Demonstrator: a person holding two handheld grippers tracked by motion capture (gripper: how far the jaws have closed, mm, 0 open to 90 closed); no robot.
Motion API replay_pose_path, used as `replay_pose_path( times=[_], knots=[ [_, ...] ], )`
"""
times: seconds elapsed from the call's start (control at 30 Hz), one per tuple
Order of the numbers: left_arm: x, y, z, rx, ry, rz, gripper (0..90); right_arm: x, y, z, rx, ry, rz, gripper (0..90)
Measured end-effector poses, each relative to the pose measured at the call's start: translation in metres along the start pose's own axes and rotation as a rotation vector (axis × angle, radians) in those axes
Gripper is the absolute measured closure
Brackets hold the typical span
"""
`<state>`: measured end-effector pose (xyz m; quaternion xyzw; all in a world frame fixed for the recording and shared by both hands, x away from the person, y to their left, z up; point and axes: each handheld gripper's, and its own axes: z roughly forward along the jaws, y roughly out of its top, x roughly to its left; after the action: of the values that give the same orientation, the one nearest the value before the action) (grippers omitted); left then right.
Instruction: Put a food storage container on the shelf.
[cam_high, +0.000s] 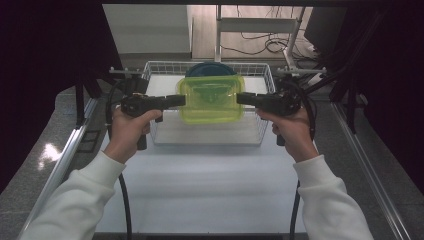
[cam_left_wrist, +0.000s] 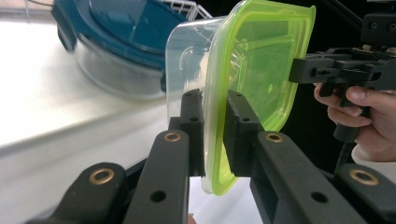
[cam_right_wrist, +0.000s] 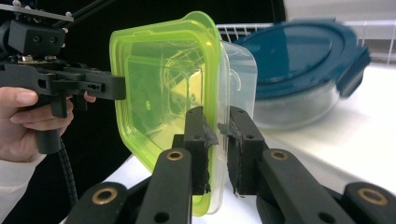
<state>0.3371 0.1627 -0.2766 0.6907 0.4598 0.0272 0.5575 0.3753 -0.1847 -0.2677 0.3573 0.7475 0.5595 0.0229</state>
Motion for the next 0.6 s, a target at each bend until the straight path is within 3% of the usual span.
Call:
replay_pose_path(
  times=[0.37,0.6],
  knots=[
    [0.012,0.040,0.005,-0.001,-0.008,0.011,79.6,-0.014,0.037,0.010,-0.029,0.000,0.030,78.2],
    [0.025,0.057,0.008,0.005,-0.029,-0.022,79.6,-0.017,0.053,0.017,-0.026,-0.015,0.042,78.1]
  ],
)
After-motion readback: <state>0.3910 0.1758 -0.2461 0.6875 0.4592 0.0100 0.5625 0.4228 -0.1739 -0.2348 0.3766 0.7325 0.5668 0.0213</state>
